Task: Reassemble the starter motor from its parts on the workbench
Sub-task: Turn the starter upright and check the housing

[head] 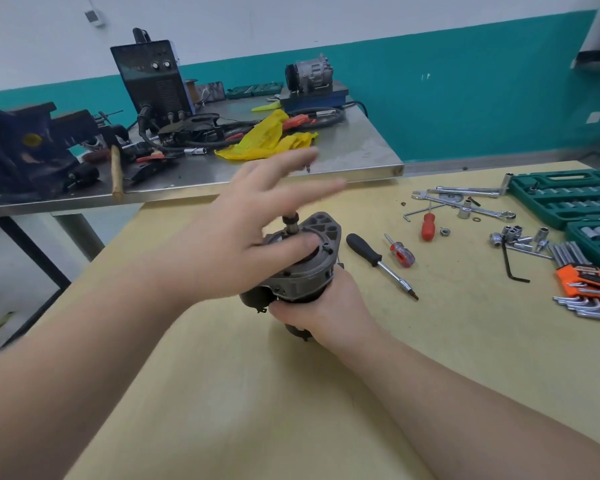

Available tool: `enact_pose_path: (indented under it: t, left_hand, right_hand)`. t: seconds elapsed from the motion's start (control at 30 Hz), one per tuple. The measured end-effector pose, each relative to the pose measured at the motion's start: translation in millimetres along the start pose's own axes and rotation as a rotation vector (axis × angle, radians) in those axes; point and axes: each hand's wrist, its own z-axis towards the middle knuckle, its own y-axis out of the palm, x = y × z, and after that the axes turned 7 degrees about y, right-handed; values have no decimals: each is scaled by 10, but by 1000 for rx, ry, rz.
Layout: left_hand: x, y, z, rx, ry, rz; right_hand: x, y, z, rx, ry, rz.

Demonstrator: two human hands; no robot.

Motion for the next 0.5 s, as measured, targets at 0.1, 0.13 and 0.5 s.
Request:
enact_pose_path:
  t: [0.1, 0.13, 0.5]
  left_hand:
    - [-121, 324, -386, 427, -128, -292]
    - [-187, 452, -501, 489, -197, -394]
    - [-820, 844, -575, 185, -373, -1009]
  right_hand:
    - [18, 14, 6, 15, -8, -25]
    - [20, 19, 11, 17, -24, -27]
    - [-5, 1, 243, -109, -113, -68]
